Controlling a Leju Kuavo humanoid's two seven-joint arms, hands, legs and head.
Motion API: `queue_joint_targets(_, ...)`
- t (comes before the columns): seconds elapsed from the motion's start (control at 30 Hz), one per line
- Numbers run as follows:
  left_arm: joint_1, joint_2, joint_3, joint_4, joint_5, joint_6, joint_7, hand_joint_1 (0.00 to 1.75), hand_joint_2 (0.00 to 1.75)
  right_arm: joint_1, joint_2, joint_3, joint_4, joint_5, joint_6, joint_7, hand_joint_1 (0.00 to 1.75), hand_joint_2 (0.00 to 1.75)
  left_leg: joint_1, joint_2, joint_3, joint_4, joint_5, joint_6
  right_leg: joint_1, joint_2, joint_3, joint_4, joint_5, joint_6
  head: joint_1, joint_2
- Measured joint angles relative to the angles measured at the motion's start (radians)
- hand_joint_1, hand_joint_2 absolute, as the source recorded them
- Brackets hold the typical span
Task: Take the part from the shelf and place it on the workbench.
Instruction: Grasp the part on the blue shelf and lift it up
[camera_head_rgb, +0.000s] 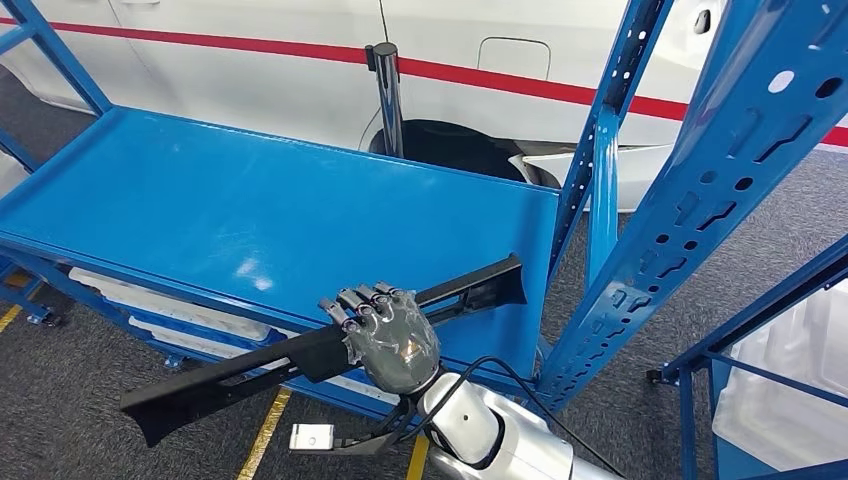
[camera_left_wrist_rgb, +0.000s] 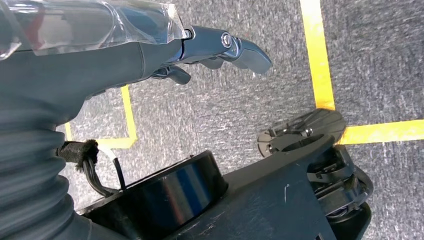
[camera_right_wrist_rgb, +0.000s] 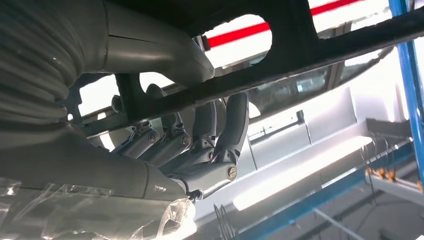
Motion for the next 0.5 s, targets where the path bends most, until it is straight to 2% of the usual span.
queue_joint_targets(0.23,-0.001,-0.003,-0.004,0.000,-0.015,0.009,-0.003,0.00,1.75,0.031,-0.009,-0.024,-0.040,0.047,-0.130,-0.014,1.75,1.75,0.000,0.000,0.000,0.000,0.000,0.000,0.000,0.000,0.000,0.000,0.000,0.000,0.000,0.000)
queue_joint_targets(0.5,-0.002,-0.007,-0.005,0.000,-0.021,0.009,-0.004,0.00,1.75,0.053,-0.009,-0.048,-0.072,0.048,-0.153,-0.032,1.75,1.75,0.000,0.000,0.000,0.000,0.000,0.000,0.000,0.000,0.000,0.000,0.000,0.000,0.000,0.000)
